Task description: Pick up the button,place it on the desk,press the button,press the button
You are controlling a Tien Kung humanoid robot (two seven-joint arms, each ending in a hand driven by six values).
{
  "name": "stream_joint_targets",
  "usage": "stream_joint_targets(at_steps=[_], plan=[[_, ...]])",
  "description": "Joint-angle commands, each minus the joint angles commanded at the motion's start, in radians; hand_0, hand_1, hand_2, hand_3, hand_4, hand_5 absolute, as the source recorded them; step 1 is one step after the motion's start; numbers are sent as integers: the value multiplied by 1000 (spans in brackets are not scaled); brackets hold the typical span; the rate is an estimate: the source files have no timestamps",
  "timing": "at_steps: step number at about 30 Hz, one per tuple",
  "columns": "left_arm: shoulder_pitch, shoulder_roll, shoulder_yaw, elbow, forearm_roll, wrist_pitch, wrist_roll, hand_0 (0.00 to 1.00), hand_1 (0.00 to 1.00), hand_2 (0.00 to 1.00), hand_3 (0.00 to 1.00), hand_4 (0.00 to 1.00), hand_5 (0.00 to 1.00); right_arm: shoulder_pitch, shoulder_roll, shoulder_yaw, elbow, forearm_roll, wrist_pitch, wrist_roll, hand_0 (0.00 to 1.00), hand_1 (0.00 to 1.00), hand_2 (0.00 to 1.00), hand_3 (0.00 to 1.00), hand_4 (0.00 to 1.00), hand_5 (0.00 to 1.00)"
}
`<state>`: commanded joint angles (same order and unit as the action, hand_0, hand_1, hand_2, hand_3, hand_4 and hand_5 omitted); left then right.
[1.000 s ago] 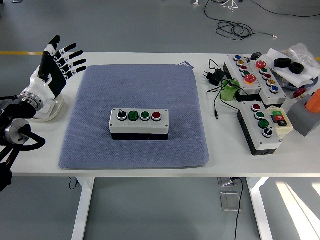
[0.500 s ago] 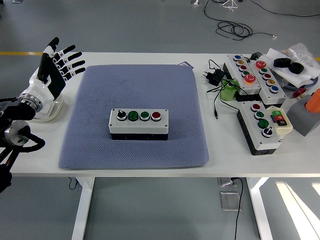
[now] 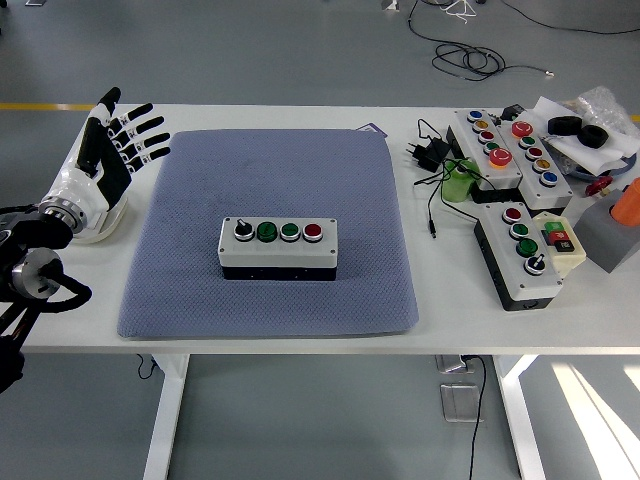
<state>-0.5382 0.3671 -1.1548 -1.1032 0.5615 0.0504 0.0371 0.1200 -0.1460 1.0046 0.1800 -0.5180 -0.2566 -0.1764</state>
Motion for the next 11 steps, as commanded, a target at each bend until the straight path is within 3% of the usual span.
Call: stream_joint_targets(at_steps=[11], plan=[[-6, 5, 3, 1, -6, 9, -9, 705, 740, 807, 820, 721, 998, 5, 4, -3, 0, 11, 0, 2, 787, 797, 817, 751, 412, 479]])
